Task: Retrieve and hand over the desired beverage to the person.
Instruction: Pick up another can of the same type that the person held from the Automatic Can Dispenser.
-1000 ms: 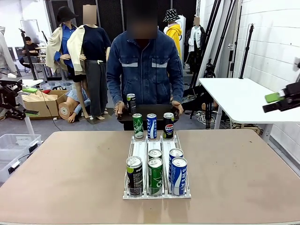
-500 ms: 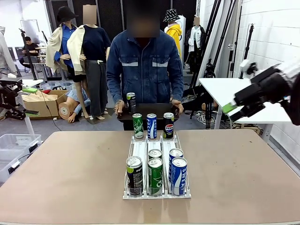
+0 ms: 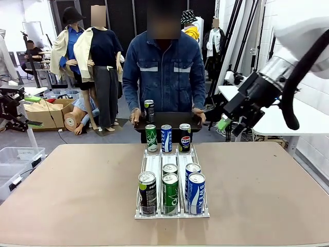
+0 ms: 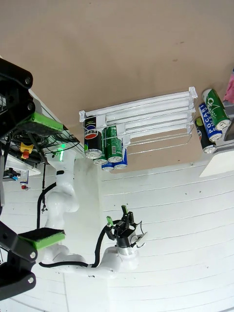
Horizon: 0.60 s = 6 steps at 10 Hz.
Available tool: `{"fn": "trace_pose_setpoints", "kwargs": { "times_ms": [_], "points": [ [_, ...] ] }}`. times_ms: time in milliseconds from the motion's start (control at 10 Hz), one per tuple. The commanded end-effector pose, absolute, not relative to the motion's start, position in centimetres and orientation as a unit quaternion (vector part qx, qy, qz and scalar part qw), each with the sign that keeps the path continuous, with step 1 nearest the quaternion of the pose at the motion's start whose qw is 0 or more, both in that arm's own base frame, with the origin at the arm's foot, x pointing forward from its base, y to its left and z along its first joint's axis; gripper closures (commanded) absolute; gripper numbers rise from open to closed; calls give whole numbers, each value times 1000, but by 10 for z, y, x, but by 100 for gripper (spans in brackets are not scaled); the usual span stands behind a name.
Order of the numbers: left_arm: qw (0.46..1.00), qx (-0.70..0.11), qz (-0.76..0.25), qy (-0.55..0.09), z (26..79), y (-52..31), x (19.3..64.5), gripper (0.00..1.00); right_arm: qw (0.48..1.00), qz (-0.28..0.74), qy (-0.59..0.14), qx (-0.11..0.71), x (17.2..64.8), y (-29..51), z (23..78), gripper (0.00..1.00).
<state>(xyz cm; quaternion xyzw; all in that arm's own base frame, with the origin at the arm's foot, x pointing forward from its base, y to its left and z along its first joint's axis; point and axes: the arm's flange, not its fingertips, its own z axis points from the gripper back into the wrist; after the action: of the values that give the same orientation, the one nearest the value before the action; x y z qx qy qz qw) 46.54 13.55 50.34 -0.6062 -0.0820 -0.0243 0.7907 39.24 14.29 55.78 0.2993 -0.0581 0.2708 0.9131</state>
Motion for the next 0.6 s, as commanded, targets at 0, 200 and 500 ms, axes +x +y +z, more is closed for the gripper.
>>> {"fn": "trace_pose_setpoints", "kwargs": {
  "times_ms": [0,200,500],
  "points": [
    [792,-604,-22,-87,504,136,464,0,927,269,-30,260,404,167,552,0],
    [792,-604,-22,-87,504,136,464,0,938,272,-16,215,400,198,534,0],
    [792,-604,-22,-87,504,136,464,0,948,275,-12,159,390,234,509,0]
  ]
}}
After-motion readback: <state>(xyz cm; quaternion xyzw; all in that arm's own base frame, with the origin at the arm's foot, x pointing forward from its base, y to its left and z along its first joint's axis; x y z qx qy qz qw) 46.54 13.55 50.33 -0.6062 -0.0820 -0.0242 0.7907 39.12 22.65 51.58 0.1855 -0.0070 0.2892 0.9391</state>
